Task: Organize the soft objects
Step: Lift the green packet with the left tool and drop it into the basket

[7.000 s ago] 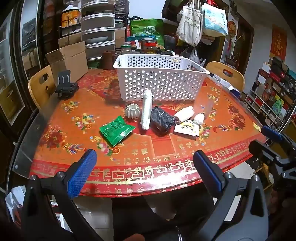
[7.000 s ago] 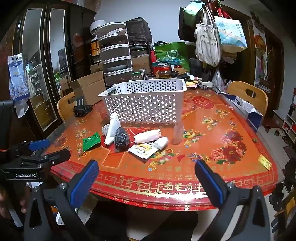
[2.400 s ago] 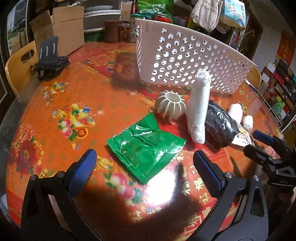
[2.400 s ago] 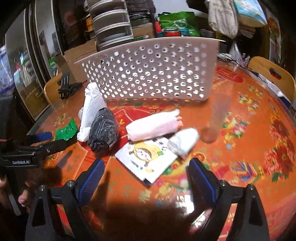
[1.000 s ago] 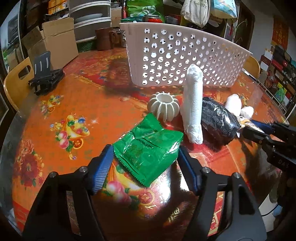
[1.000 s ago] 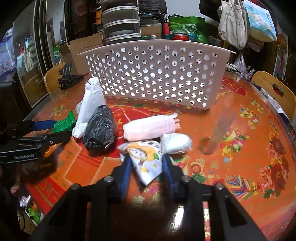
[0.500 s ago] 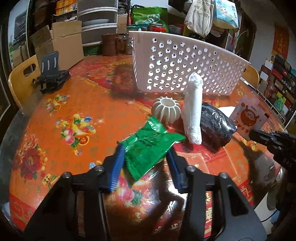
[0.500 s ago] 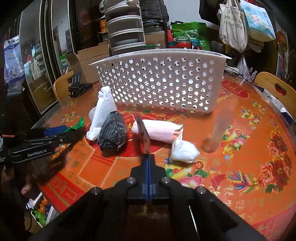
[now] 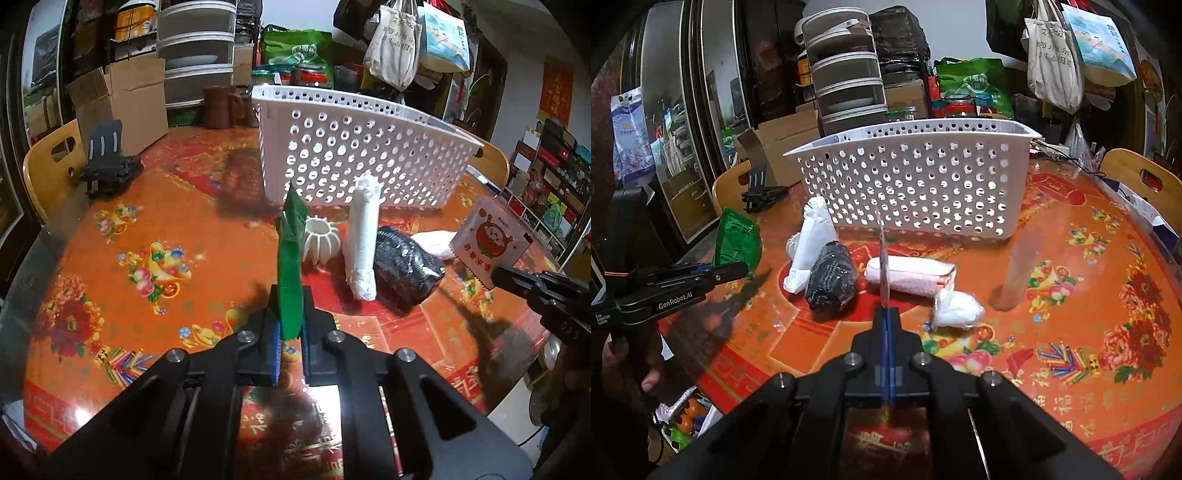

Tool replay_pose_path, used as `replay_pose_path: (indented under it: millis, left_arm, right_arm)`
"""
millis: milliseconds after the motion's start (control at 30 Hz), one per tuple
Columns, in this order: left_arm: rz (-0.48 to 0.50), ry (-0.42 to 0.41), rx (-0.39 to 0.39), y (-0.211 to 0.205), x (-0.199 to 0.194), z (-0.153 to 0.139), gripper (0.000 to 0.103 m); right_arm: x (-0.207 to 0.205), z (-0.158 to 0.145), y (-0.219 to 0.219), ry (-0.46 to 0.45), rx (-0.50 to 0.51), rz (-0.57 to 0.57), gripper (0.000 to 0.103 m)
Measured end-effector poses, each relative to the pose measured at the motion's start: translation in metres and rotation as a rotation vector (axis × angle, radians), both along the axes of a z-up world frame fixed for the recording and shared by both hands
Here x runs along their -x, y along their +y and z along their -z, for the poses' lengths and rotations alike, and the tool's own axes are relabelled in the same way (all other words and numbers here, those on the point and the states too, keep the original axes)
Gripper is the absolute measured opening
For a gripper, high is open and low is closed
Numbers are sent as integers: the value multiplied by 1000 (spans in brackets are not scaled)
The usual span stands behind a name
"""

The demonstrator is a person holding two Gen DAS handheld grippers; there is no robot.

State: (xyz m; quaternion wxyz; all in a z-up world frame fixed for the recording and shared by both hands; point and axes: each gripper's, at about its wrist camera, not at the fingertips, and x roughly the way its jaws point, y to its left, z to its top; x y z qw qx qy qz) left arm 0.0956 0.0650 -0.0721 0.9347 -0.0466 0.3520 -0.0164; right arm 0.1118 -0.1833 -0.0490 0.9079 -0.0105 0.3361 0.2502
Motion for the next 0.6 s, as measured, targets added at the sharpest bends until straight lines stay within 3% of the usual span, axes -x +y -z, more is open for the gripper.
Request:
replay_pose_path:
  millis: [600]
  left_arm:
    - [77, -119, 2, -38, 0, -64, 7]
  right_arm:
    - [5, -37, -13, -95, -17, 20, 0]
